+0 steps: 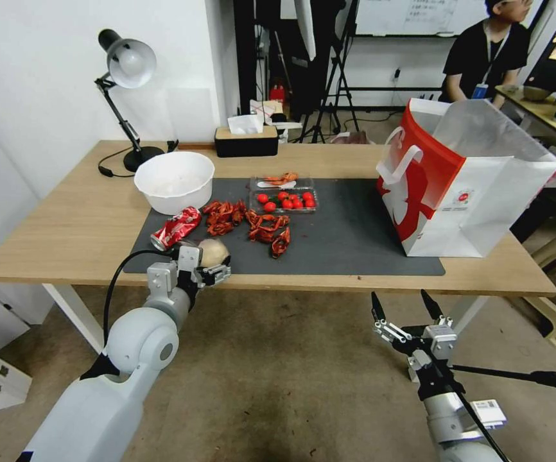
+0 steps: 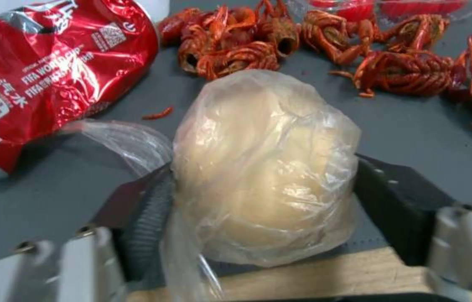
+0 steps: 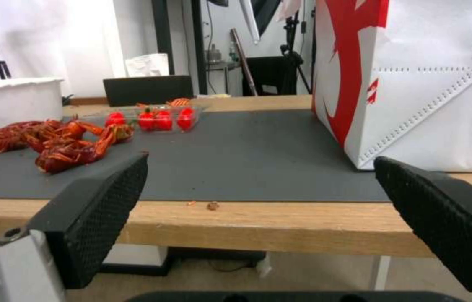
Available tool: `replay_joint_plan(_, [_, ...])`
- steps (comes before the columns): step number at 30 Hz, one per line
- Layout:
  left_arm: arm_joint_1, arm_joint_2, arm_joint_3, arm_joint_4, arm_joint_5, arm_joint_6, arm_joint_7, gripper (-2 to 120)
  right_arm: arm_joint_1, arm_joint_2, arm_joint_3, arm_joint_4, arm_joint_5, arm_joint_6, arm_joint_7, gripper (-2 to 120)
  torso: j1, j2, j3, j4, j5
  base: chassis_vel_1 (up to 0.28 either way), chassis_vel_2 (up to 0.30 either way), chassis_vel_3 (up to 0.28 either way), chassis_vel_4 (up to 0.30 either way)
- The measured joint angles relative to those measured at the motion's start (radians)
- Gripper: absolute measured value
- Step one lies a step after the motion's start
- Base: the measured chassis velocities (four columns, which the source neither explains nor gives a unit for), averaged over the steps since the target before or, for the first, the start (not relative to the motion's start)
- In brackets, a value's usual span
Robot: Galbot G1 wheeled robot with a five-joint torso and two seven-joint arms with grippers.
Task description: Pick up the trash from the table and place it into the takeout bag.
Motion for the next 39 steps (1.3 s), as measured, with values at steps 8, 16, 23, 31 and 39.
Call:
replay_joint_plan(8, [0.004,-0.003,0.0,-0.001,-0.004,-0.002,0.0,50,-0.001,0.002,0.0,0.0,0.0,0.0,0.0,100,0.0,0.0,0.0,0.0,0.0,0.0,0.0,0.0,0.0])
replay_joint_plan(16, [0.002,-0.002,-0.002,0.003,-0.009,-0.014,0.0,17,0.001,0.004,-0.002,-0.002,-0.002,0.0,0.0,100,0.0,0.0,0.0,0.0,0.0,0.0,0.0,0.0,0.0])
replay_joint_plan(23, [0.009,0.004,-0.019,0.008,-0.015,-0.072,0.03,4,0.007,0.006,-0.007,-0.006,-0.007,0.0,0.0,100,0.0,0.0,0.0,0.0,0.0,0.0,0.0,0.0,0.0])
replay_joint_plan(31, [0.04,0.027,-0.048,0.011,-0.024,-0.261,0.219,4,0.01,0.009,-0.014,-0.006,-0.009,-0.001,0.0,100,0.0,0.0,0.0,0.0,0.0,0.0,0.0,0.0,0.0])
replay_joint_plan(39, [-0.01,0.036,-0.038,0.075,-0.117,-0.528,0.443,4,0.007,0.007,-0.01,-0.004,-0.009,-0.001,-0.001,100,0.0,0.0,0.0,-0.0001,0.0,0.0,0.0,0.0,0.0])
